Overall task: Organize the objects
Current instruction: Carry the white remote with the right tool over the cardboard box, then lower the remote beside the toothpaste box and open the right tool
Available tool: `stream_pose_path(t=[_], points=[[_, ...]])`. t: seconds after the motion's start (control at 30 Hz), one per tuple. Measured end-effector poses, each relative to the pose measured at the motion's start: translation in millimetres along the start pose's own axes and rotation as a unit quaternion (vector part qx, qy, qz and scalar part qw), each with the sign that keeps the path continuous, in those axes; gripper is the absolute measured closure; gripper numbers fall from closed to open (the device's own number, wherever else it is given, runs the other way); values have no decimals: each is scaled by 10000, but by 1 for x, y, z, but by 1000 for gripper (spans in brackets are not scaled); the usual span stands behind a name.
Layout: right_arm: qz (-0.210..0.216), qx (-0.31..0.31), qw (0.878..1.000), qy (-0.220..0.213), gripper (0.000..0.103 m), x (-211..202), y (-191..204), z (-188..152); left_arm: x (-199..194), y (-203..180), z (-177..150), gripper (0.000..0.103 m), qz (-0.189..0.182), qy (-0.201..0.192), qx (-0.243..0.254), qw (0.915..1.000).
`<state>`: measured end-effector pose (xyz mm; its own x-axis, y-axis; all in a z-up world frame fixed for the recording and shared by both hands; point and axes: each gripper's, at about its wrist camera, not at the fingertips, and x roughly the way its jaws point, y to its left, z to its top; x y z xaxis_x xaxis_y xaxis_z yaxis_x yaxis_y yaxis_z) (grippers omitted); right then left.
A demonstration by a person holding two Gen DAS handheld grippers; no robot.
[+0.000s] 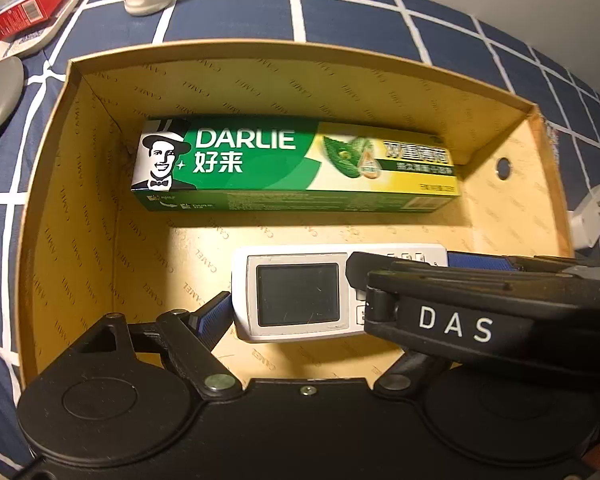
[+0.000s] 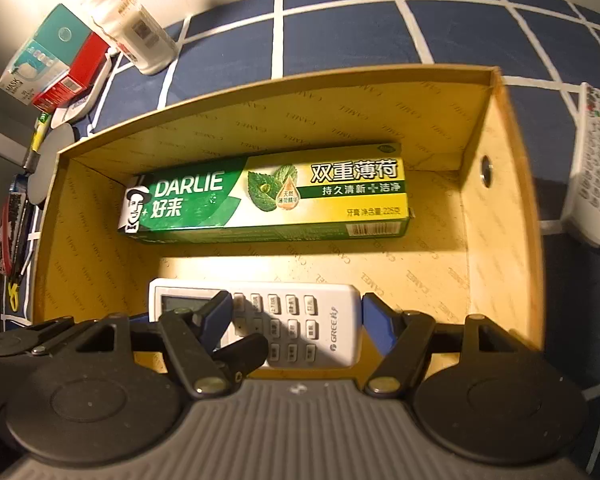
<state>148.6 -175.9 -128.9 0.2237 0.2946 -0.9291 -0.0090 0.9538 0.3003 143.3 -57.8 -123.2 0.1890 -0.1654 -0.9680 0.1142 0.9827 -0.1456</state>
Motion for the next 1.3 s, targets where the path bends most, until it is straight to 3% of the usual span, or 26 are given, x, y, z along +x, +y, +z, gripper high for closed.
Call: stream_pose_path(t=[0.7, 1.3], points=[[-131, 4, 9998, 121, 33, 35, -5, 27, 35, 12, 28, 24, -121, 112, -24, 9999], [-105, 62, 9999, 59, 32, 29, -8, 28, 24, 14, 29, 22, -58, 50, -89, 9999]])
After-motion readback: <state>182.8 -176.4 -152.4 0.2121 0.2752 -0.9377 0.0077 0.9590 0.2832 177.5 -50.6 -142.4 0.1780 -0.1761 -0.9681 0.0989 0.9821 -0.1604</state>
